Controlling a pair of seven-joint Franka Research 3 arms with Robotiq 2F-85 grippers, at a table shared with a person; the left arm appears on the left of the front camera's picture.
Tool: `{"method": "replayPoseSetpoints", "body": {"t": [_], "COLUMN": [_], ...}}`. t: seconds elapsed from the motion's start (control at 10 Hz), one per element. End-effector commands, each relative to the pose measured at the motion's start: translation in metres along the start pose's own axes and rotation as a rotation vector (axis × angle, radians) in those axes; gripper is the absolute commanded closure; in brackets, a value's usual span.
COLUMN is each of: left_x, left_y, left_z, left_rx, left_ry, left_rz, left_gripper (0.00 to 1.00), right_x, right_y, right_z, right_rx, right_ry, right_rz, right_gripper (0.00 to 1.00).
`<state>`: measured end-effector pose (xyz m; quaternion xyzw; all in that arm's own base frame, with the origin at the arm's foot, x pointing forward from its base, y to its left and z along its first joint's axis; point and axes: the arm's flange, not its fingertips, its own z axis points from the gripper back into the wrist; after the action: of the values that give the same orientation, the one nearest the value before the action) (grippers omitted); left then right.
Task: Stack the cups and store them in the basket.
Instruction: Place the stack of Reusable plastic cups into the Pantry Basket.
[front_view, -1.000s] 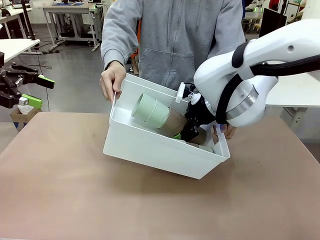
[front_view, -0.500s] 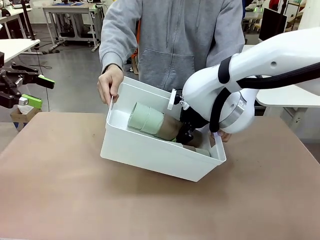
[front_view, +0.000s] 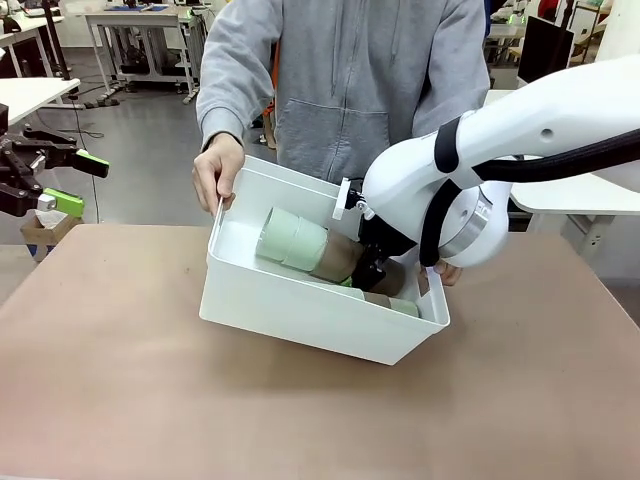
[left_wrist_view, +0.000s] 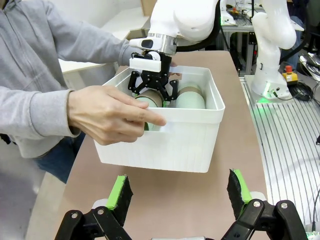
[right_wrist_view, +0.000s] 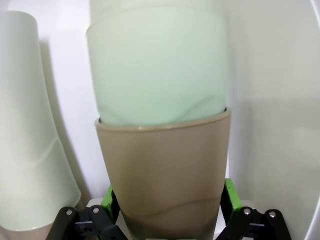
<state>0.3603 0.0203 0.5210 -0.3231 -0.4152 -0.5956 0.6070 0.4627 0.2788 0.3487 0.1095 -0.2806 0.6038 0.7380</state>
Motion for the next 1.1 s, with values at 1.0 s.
{"method": "replayPoseSetpoints", "body": {"t": [1.0], "left_x": [0.001], "left_y": [-0.001], "left_z": [0.001], "left_rx": [-0.006], "left_ry": [-0.006], "left_rz": [-0.004], "left_gripper": [0.0], "right_x": [-0.088], "right_y": [-0.074], "right_z": [0.294], "right_rx": [0.081], "right_ry": [-0.501], "right_rz": [-0.16], "right_gripper": [0.0]}}
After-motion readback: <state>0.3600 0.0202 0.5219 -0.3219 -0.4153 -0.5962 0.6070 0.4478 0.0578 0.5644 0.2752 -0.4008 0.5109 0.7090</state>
